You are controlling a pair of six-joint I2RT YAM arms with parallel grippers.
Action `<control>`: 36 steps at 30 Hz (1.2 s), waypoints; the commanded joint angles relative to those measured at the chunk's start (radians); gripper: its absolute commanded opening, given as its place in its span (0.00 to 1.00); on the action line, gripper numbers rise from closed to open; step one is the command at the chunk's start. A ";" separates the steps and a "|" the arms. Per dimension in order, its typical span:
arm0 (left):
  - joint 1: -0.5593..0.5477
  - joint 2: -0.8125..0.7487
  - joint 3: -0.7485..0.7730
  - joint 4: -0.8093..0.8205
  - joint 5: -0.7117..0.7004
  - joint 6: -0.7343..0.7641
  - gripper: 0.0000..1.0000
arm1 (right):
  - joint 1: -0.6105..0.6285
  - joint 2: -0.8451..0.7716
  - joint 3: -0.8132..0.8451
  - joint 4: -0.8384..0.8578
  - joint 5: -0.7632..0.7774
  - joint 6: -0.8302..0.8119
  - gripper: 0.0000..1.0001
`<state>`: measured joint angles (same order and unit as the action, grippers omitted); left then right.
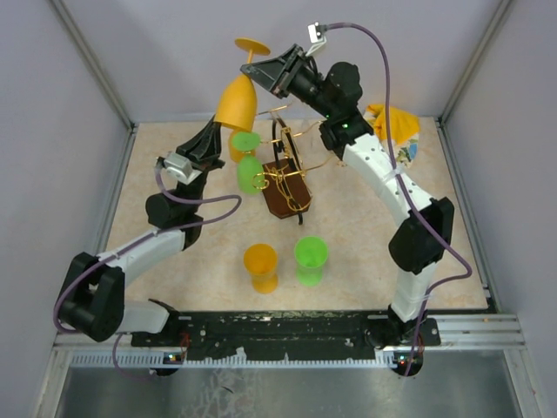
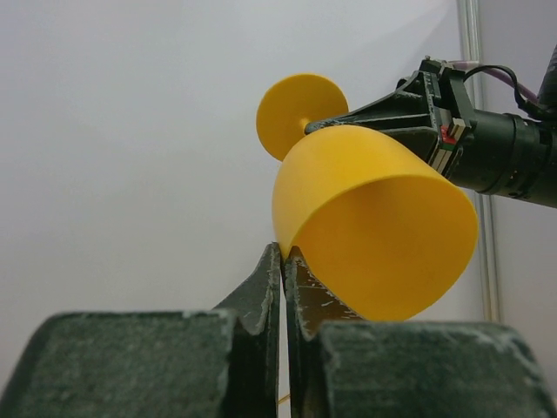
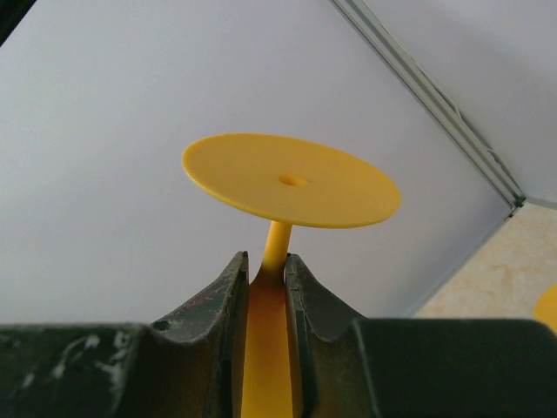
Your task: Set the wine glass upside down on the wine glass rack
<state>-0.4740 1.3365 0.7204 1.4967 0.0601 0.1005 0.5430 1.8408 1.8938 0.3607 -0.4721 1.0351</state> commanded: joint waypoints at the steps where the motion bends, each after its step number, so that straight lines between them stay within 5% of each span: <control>1: -0.027 0.012 0.018 0.022 0.029 -0.022 0.06 | 0.031 0.021 0.090 -0.023 -0.023 -0.052 0.16; 12: -0.029 -0.031 -0.036 -0.012 0.020 0.023 0.55 | 0.027 -0.059 0.083 -0.174 0.126 -0.303 0.01; 19: -0.029 -0.097 -0.108 -0.127 0.045 0.043 0.63 | -0.027 -0.105 0.100 -0.221 0.182 -0.408 0.00; 24: -0.029 -0.157 -0.106 -0.377 0.036 0.041 0.68 | -0.127 -0.171 0.021 -0.145 0.162 -0.439 0.00; 30: -0.025 -0.189 0.047 -0.726 -0.063 0.034 0.71 | -0.302 -0.316 -0.148 -0.099 0.158 -0.469 0.00; 36: 0.019 -0.186 0.239 -1.023 -0.124 -0.001 0.73 | -0.378 -0.477 -0.343 -0.188 0.303 -0.690 0.00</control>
<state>-0.4847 1.1740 0.8440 0.7177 -0.0059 0.1299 0.1730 1.4815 1.6352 0.1841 -0.2726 0.5243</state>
